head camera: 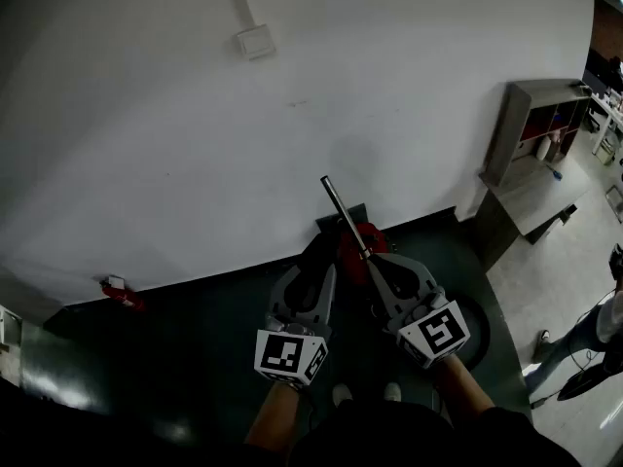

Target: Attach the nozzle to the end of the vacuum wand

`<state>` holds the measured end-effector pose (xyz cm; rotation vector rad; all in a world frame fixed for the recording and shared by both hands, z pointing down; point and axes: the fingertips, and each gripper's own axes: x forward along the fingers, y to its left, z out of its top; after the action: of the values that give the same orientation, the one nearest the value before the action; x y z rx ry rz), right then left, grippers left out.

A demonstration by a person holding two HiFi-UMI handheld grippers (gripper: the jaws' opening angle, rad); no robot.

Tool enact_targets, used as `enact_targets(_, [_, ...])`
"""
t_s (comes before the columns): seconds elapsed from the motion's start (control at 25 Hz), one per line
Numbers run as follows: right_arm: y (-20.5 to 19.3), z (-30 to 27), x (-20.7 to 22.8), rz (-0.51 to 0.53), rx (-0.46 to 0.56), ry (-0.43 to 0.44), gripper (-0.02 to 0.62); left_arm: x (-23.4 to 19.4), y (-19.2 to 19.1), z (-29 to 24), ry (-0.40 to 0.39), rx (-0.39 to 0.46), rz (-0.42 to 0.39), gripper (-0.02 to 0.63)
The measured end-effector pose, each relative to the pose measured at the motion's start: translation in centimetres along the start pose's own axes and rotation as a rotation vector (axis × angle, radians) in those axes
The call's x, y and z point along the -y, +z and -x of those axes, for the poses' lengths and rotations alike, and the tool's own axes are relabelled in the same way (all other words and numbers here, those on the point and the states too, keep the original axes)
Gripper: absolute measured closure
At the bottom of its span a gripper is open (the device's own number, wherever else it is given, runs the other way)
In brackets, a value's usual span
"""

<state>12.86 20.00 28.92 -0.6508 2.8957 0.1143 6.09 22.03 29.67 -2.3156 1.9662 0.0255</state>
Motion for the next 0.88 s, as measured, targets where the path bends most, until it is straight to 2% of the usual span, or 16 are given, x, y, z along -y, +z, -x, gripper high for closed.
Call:
enact_targets(0.48, [-0.7,-0.3,-1.2,-0.018,-0.006,0.023,0.578,-0.5,-0.8,1.0,0.000,-0.010,0.011,0.518])
enact_targets(0.88, [-2.3,-2.9,-3.9,-0.040,-0.044,0.018,0.578,-3.4,-2.1,2.7,-0.020,-0.038,0.007,0.518])
